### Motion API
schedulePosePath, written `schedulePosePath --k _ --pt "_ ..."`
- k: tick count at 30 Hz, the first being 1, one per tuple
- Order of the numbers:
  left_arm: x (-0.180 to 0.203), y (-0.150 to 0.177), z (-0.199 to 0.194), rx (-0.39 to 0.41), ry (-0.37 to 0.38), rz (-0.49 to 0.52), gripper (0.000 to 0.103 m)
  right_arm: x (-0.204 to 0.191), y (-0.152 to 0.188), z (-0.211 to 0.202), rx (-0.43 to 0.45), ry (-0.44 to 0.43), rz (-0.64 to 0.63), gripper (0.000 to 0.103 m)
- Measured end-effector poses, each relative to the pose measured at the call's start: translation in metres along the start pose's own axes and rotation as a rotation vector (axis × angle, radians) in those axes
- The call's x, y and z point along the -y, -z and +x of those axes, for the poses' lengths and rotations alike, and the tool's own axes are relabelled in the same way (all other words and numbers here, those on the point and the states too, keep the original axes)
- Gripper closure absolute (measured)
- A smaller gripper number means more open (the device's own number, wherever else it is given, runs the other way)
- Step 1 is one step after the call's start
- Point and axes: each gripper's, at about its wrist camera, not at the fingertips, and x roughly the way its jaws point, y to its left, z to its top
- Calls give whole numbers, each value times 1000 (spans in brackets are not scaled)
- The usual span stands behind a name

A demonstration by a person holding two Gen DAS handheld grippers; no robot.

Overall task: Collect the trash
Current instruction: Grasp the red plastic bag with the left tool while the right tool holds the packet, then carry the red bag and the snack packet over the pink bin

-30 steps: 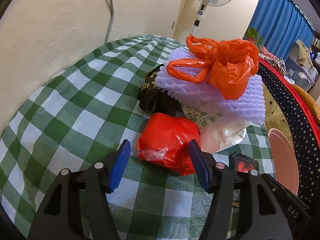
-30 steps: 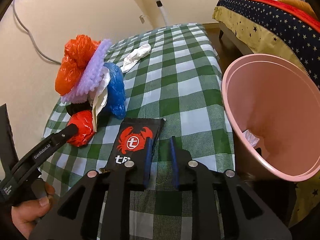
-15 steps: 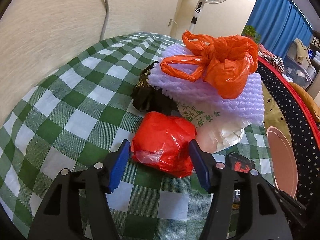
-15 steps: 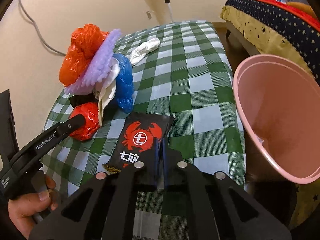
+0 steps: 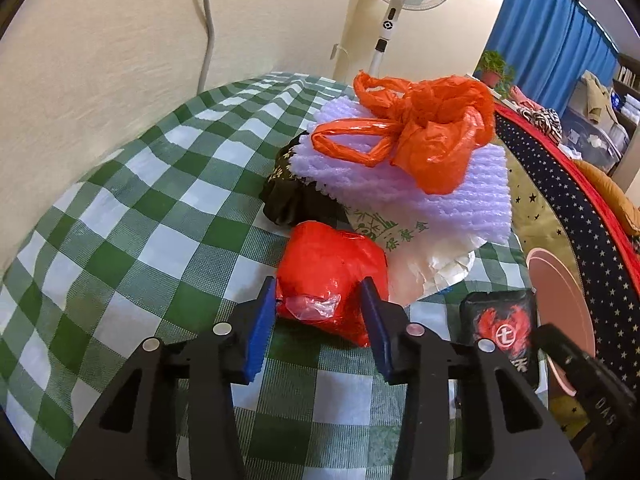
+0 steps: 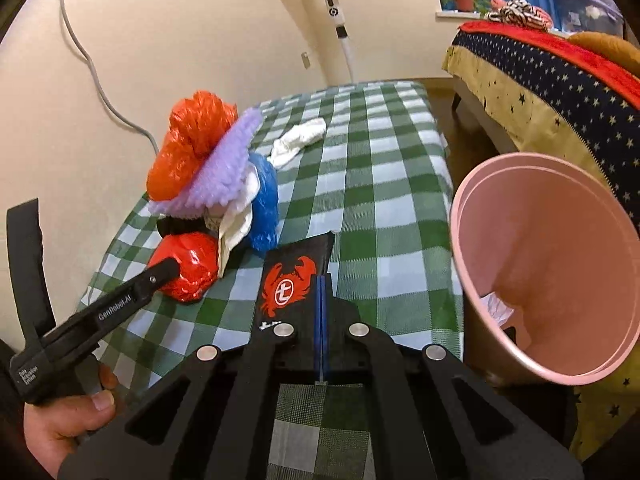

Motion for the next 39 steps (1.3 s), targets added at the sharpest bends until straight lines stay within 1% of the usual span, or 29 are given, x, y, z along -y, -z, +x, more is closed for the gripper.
schedulePosePath --k 11,19,32,39 --pt "4 2 -25 51 -29 54 62 1 -7 -34 79 44 -42 103" --pt "-2 1 -49 91 -73 49 62 8 -10 -58 121 73 -47 103" --pt "4 4 -88 154 -28 73 62 13 -18 -105 193 117 -58 103" --pt "15 5 -109 195 5 97 62 28 -30 -132 232 142 -25 103"
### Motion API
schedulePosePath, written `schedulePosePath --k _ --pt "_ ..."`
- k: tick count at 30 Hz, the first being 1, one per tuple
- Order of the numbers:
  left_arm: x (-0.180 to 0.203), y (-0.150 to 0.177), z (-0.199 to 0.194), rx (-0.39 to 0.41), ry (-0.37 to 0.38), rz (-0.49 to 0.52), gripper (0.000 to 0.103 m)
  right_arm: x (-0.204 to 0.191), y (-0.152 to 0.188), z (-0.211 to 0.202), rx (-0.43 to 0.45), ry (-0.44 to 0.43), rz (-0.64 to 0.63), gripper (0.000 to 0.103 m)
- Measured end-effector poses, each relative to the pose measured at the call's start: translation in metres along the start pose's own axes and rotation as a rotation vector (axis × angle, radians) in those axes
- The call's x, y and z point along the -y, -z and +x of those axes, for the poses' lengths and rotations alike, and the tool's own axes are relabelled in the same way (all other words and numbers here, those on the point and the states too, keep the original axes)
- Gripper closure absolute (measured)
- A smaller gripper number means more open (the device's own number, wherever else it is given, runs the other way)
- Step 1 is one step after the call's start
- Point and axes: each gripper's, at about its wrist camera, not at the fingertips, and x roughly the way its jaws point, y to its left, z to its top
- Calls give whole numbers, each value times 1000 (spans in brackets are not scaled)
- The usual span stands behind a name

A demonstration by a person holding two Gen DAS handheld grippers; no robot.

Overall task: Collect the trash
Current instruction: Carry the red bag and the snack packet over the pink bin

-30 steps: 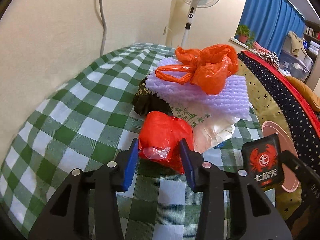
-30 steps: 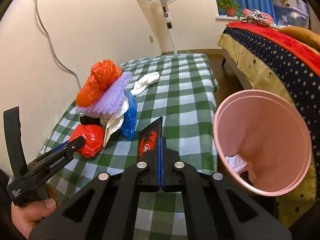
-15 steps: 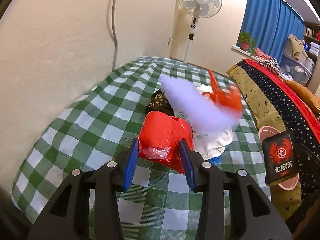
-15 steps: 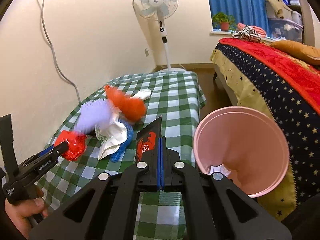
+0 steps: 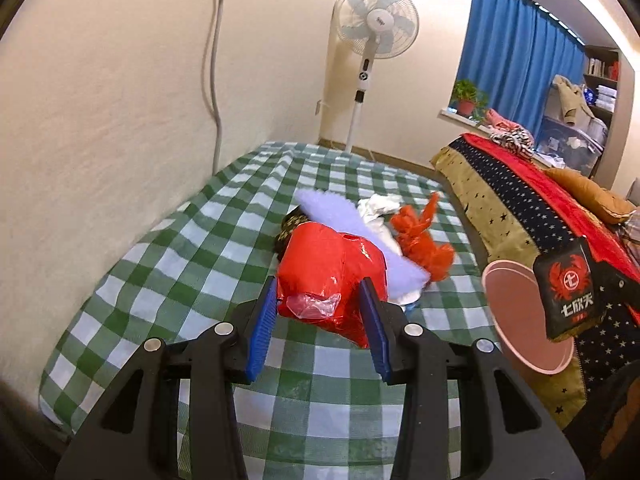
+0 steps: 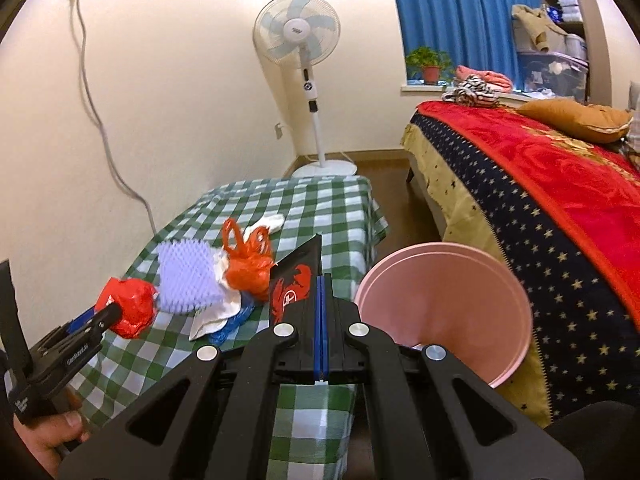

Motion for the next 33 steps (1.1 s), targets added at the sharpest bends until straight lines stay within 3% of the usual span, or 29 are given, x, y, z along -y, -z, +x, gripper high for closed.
schedulePosePath --k 15,33 --pt "38 -1 -7 16 107 67 62 44 -24 -19 47 87 45 103" --pt "119 -8 18 -10 232 187 62 122 -61 2 82 198 68 103"
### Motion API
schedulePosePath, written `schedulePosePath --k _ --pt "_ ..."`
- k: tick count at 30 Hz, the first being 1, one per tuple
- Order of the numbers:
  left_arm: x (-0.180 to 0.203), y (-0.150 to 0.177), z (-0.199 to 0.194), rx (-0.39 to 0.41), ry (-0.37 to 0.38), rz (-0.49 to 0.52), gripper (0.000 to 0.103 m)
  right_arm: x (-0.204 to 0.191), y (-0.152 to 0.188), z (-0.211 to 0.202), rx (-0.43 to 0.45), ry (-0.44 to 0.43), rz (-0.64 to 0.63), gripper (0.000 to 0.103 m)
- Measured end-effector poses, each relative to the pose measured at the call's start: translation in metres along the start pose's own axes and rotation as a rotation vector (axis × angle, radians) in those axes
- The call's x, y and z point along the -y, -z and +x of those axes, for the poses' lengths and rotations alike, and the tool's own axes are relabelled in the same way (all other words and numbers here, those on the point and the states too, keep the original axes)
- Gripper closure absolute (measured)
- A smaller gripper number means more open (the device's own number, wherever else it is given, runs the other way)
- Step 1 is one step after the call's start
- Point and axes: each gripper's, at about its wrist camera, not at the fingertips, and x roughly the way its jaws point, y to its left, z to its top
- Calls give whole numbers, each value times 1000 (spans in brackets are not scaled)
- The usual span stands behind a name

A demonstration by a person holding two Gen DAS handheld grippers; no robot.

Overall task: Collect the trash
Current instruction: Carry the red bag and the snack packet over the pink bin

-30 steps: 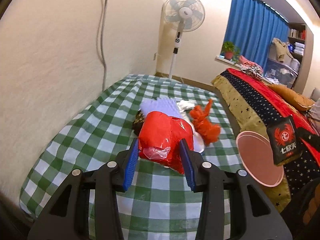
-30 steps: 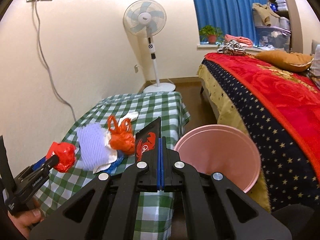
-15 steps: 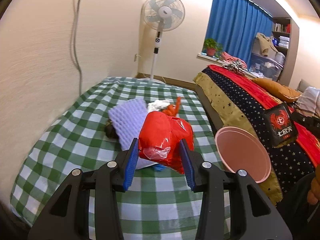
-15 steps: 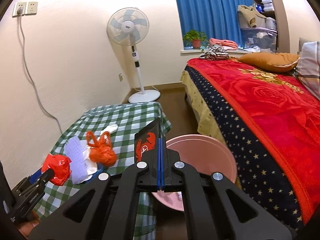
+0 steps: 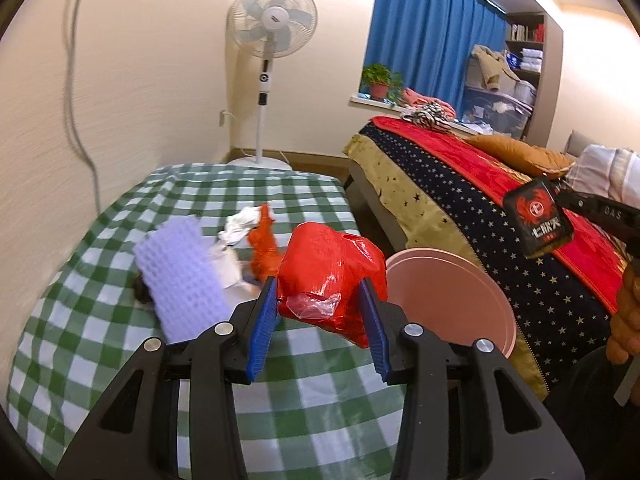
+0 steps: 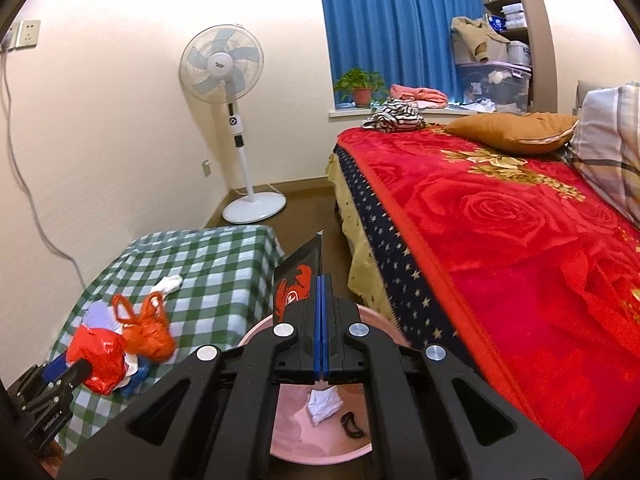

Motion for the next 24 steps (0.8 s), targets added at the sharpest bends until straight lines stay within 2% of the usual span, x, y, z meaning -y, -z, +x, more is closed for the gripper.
schedulePosePath --k 16,24 --pt "65 1 59 -46 89 76 62 14 8 19 3 52 37 103" --pt "85 3 82 -67 114 97 62 14 10 24 -4 67 35 103"
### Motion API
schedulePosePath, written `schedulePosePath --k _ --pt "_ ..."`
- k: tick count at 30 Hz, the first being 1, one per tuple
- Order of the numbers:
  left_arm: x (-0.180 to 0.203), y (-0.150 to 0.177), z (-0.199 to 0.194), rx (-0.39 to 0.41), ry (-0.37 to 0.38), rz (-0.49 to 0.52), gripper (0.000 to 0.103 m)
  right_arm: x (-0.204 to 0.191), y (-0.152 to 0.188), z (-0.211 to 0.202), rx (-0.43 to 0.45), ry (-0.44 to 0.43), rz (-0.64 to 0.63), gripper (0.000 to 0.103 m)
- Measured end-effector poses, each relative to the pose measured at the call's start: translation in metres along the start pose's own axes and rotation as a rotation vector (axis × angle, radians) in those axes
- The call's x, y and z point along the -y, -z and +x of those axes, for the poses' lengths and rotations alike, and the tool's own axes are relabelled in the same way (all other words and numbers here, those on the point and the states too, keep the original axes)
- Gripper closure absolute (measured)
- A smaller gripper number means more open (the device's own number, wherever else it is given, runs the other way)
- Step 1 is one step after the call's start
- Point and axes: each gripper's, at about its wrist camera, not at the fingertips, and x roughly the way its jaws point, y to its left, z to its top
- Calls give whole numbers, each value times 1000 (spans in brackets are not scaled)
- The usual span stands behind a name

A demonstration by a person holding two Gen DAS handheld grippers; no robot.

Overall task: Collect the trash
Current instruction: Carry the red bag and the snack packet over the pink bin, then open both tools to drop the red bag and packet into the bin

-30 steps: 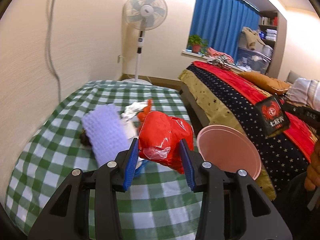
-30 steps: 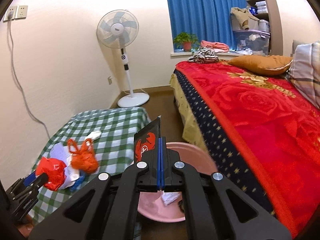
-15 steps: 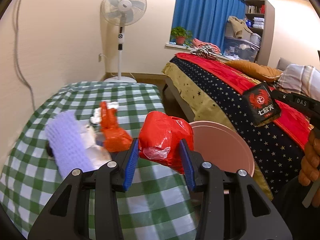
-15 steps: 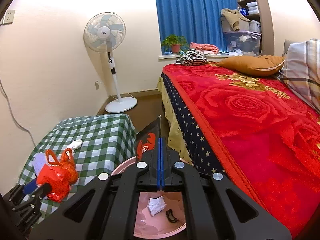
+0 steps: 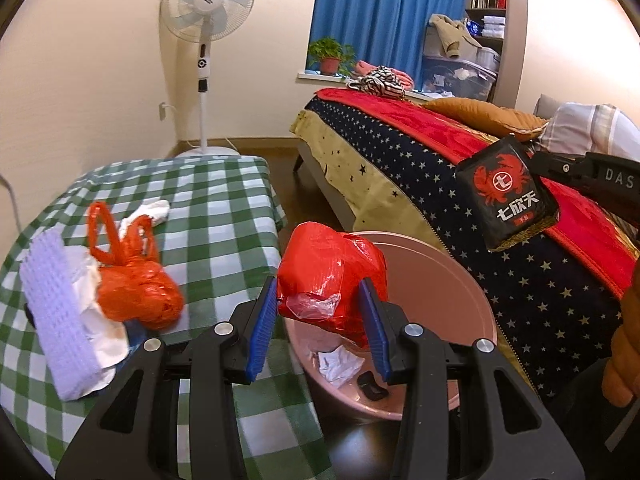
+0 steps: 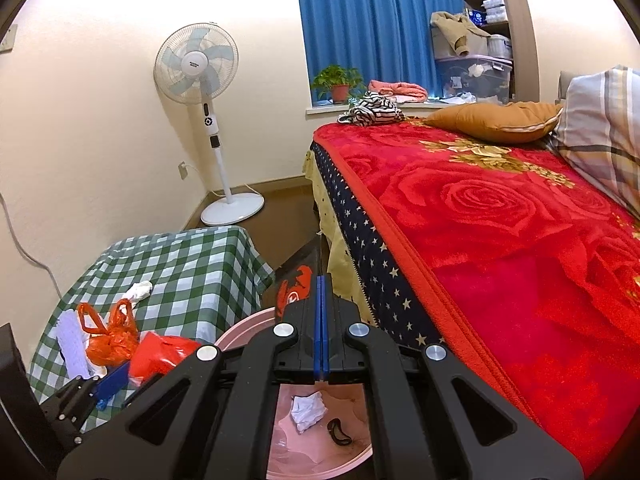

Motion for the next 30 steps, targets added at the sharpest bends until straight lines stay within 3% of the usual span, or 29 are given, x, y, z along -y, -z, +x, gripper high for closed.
schedulePosePath --k 14,17,19,21,22,30 --pt "4 -2 18 -19 18 -9 62 0 0 6 -9 30 0 102" --pt "3 -3 22 -45 57 -23 59 1 0 5 2 53 3 100" --pt "2 -3 20 -41 49 -22 56 2 0 5 2 64 11 92" --pt "0 -2 16 -36 53 -27 56 4 0 4 7 76 19 71" --pt "-1 -2 14 -36 55 -27 56 4 0 3 11 80 21 67" --pt "-9 -7 -13 -16 32 1 56 3 -1 0 24 74 18 65"
